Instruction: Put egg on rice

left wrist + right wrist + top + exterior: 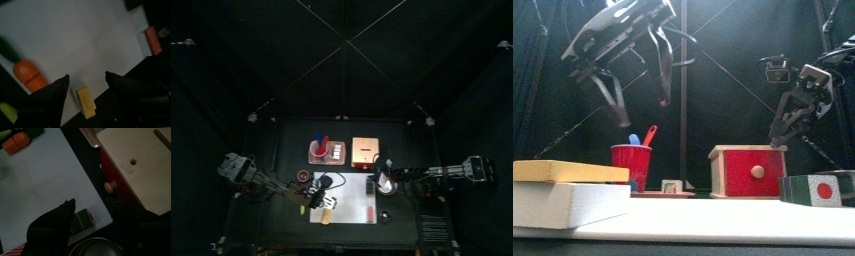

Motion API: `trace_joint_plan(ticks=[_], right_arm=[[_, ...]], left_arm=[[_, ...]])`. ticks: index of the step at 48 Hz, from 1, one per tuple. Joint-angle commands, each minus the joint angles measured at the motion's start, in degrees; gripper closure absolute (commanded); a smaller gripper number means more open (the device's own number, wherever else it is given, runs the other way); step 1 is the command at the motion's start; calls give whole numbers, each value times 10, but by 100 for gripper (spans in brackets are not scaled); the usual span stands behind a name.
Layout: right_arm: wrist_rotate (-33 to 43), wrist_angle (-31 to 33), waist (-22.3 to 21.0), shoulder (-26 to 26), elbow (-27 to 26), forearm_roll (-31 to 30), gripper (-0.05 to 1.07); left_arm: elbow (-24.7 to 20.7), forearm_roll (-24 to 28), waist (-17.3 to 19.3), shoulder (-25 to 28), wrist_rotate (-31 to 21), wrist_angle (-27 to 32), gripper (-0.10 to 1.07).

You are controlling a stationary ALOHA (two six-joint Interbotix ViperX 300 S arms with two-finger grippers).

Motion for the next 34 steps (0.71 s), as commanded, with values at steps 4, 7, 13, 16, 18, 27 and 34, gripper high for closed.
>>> trace_joint_plan(ticks=[4, 7, 13, 16, 18, 27, 34], right_arm=[[-1, -2, 0, -30, -6, 4, 15], [-1, -3, 2, -40, -6, 5, 15], [1, -4, 2, -61, -6, 9, 15], [-1, -5, 2, -68, -7, 12, 15], [-1, -5, 2, -72, -7, 12, 15], [3, -5, 4, -91, -10, 24, 15], [-1, -4, 4, -96, -6, 35, 15]], left_arm=[[63, 144, 4, -103, 5, -69, 5], [97, 198, 5, -135, 6, -94, 5], [165, 316, 7, -196, 6, -151, 5], [197, 367, 9, -217, 6, -174, 5], [220, 397, 11, -230, 7, -185, 5], [294, 497, 52, -321, 5, -214, 5], [329, 534, 83, -384, 6, -221, 5]])
